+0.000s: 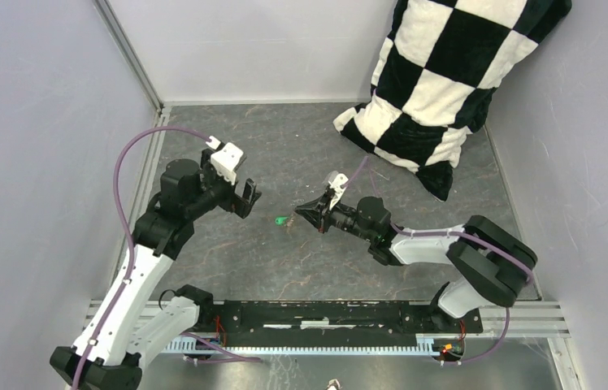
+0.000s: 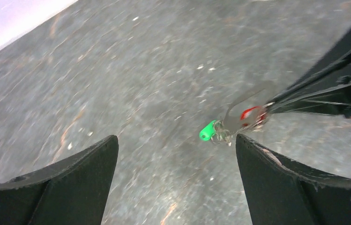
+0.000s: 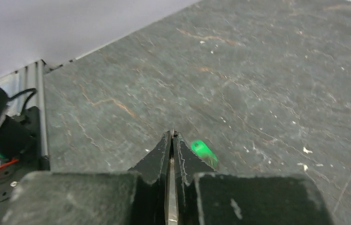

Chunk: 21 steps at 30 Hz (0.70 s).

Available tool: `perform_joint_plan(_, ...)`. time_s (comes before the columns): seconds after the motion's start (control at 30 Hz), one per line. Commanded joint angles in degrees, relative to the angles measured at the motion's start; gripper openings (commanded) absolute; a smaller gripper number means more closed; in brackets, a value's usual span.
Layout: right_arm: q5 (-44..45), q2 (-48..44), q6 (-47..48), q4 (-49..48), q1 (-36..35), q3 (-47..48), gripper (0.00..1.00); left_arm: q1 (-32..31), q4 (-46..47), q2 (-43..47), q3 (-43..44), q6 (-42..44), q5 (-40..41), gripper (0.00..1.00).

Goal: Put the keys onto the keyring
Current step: Place the keyring at the center of the board.

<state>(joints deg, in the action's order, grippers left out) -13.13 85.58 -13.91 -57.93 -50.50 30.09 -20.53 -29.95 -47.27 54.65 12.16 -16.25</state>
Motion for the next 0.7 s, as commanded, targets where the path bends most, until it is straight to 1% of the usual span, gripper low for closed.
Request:
perform_joint_plan(0.0,-0.9,3.8,1.9,1.2,3.0,2.7,0.07,3.3,6.6,1.0,-3.4,-2.2,12.6,1.0)
perform_joint_plan(0.03,-0.5,4.7,2.4,2.5,3.4,3.7,0.08,4.7,7.6,0.5,-4.4,-1.9,12.3,1.0)
perform_joint_plan(0.1,-0.1,7.0,2.8,5.7,4.0,6.3,0.14,9.2,10.1,-0.5,-6.6,-1.2,10.5,1.0)
perform_joint_plan(0.2,1.0,9.4,3.7,11.5,5.6,10.4,0.15,15.7,13.7,-2.8,-10.2,0.7,7.0,1.0)
perform_joint_plan(0.23,2.2,9.4,4.5,14.2,6.2,11.1,0.18,17.6,14.9,-3.8,-11.2,1.1,6.5,1.0)
perform_joint_plan(0.27,3.6,9.0,4.9,16.6,6.8,11.3,0.23,19.1,16.1,-4.6,-12.2,1.3,5.9,1.0)
perform_joint_plan(0.3,3.8,8.0,5.3,18.3,7.7,11.1,0.32,20.3,17.0,-5.3,-13.1,1.5,4.7,1.0)
perform_joint_plan(0.33,4.2,6.7,6.1,20.4,8.4,10.6,0.63,22.1,17.9,-5.9,-13.9,1.6,3.6,1.0)
perform_joint_plan(0.37,5.3,4.7,7.4,22.9,8.9,10.0,0.97,23.1,19.0,-6.4,-14.8,1.1,2.8,1.0)
perform_joint_plan(0.43,7.3,0.0,9.7,26.8,9.9,7.7,0.98,23.6,22.2,-7.0,-16.8,-0.5,1.7,1.0)
perform_joint_plan(0.53,12.2,-9.3,11.9,31.0,13.5,2.1,0.98,23.8,27.9,-8.0,-20.0,-3.2,-0.4,1.0)
perform_joint_plan(0.6,18.5,-15.3,11.9,34.7,16.8,-0.7,0.98,23.8,32.5,-9.1,-22.0,-4.7,-0.2,1.0)
perform_joint_plan(0.67,30.1,-21.3,12.9,38.0,18.5,-2.7,0.98,23.8,38.4,-10.2,-24.2,-6.6,2.1,1.0)
